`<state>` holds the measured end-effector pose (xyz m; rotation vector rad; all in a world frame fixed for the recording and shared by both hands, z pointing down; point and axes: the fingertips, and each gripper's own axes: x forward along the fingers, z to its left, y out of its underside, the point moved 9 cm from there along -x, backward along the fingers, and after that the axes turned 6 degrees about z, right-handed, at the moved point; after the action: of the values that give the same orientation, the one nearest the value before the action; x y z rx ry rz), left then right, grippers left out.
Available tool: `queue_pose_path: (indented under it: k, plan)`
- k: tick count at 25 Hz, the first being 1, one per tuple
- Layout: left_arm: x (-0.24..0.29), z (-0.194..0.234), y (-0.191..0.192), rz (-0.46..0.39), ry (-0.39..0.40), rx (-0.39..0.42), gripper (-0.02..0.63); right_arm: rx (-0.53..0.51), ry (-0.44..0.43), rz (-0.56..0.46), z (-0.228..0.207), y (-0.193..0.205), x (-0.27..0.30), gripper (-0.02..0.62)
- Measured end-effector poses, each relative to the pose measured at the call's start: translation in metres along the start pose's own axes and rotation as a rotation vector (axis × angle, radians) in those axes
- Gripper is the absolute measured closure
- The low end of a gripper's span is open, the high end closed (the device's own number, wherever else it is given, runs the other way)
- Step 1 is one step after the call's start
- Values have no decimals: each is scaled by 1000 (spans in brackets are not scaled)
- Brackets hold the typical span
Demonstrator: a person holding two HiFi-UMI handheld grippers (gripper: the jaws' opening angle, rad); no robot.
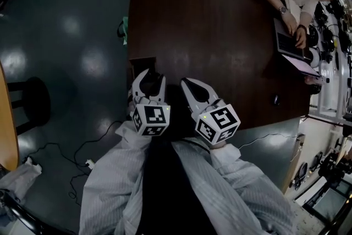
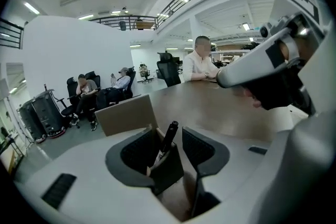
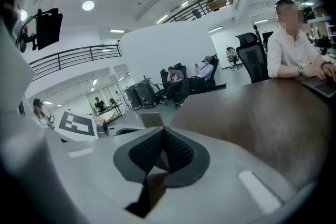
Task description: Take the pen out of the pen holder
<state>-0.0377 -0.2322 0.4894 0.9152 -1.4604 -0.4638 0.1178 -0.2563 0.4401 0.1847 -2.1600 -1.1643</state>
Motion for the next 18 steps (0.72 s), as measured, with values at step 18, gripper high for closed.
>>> queue_pose_path:
  k: [18]
  plan:
    - [-23,12,-12,-101,-47,-68,560,-9,-1,-23,6,-3,-13,595]
